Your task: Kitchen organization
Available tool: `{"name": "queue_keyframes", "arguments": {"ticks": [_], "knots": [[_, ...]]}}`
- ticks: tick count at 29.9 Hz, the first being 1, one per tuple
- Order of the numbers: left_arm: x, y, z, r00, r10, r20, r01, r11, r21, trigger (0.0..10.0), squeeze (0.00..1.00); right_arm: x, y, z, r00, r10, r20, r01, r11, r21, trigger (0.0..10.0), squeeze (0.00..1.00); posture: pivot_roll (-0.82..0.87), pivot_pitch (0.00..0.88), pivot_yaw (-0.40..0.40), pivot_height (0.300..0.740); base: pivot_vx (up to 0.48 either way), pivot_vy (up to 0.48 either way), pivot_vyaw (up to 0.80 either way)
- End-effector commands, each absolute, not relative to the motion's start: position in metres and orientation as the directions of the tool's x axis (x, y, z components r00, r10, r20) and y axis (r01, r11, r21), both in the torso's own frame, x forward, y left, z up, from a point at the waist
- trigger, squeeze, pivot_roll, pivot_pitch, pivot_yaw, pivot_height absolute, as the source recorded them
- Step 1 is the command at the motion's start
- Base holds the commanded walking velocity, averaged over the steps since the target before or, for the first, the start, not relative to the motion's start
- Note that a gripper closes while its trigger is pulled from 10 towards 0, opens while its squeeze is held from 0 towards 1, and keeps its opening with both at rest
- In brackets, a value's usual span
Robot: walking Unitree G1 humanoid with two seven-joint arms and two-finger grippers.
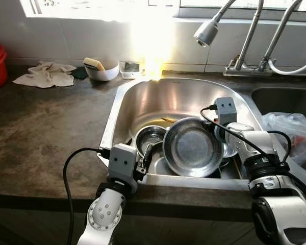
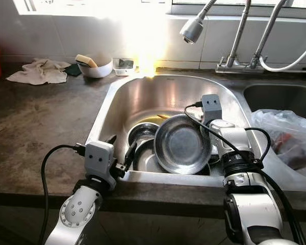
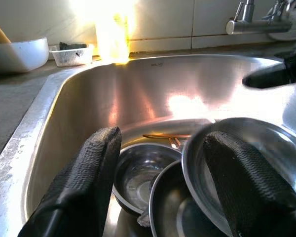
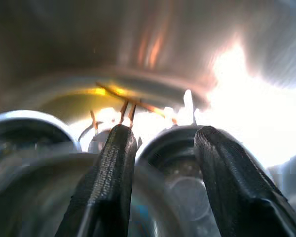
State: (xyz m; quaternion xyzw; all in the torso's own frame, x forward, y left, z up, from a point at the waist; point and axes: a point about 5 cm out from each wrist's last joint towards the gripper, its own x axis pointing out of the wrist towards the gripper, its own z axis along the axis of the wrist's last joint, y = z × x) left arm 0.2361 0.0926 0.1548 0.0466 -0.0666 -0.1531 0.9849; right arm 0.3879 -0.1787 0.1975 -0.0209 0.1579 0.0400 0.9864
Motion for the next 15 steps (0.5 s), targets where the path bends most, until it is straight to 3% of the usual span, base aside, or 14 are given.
{"name": "queue_keyframes", "arguments": {"ticks": [1, 9, 15], "knots": [[0.236, 0.092, 0.155, 0.941, -0.319, 0.116, 0.306, 0.945, 0.117, 10.0, 0.00, 0.382, -0.183, 0.214, 0.985, 0.023, -0.171, -0.027, 0.999, -0.018, 10.0, 0.00, 0.05, 0.068, -0.041, 0.740, 0.000, 0.000, 0.00], [0.238, 0.093, 0.154, 0.939, -0.323, 0.115, 0.310, 0.943, 0.120, 10.0, 0.00, 0.355, -0.180, 0.234, 0.998, -0.006, 0.055, 0.006, 1.000, 0.009, 10.0, 0.00, 0.05, 0.057, -0.034, 0.740, 0.000, 0.000, 0.00], [0.239, 0.095, 0.152, 0.940, -0.322, 0.113, 0.309, 0.944, 0.119, 10.0, 0.00, 0.315, -0.169, 0.235, 0.973, 0.016, 0.228, -0.010, 1.000, -0.029, 10.0, 0.00, 0.03, 0.060, -0.024, 0.740, 0.000, 0.000, 0.00]]}}
